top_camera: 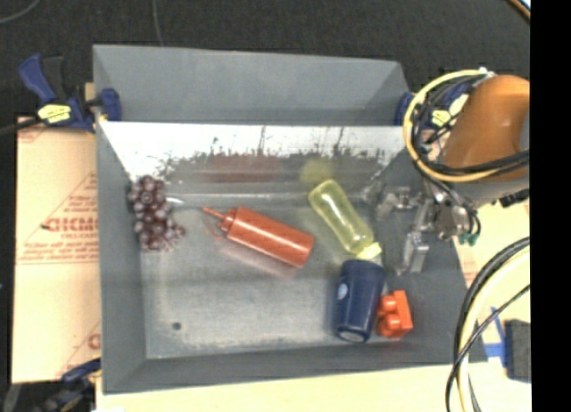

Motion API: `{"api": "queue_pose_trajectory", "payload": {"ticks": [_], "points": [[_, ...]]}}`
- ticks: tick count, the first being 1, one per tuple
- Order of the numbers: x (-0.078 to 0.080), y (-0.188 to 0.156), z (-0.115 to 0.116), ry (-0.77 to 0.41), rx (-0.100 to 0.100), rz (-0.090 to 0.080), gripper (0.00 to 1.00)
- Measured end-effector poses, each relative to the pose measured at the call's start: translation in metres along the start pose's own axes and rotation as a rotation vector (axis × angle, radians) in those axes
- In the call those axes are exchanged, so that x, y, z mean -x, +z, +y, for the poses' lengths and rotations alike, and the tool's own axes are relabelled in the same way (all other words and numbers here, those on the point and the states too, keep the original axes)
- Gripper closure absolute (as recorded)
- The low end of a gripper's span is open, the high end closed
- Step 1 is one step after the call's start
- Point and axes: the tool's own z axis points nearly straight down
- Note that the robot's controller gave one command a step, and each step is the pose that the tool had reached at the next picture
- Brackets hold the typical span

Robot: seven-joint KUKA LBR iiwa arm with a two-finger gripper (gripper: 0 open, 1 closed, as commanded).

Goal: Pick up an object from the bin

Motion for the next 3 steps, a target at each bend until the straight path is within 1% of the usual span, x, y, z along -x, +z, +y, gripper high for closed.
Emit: {"api": "queue_pose_trajectory", "payload": {"ticks": [1,2,3], "points": [[0.002,-0.005,0.001,-0.005,-0.002,-0.007,0.0],[0.038,0.082,0.01,0.246,0.001,-0.006,0.0],[0.029,0.023,0.014,0.245,-0.002,-0.012,0.0]]}}
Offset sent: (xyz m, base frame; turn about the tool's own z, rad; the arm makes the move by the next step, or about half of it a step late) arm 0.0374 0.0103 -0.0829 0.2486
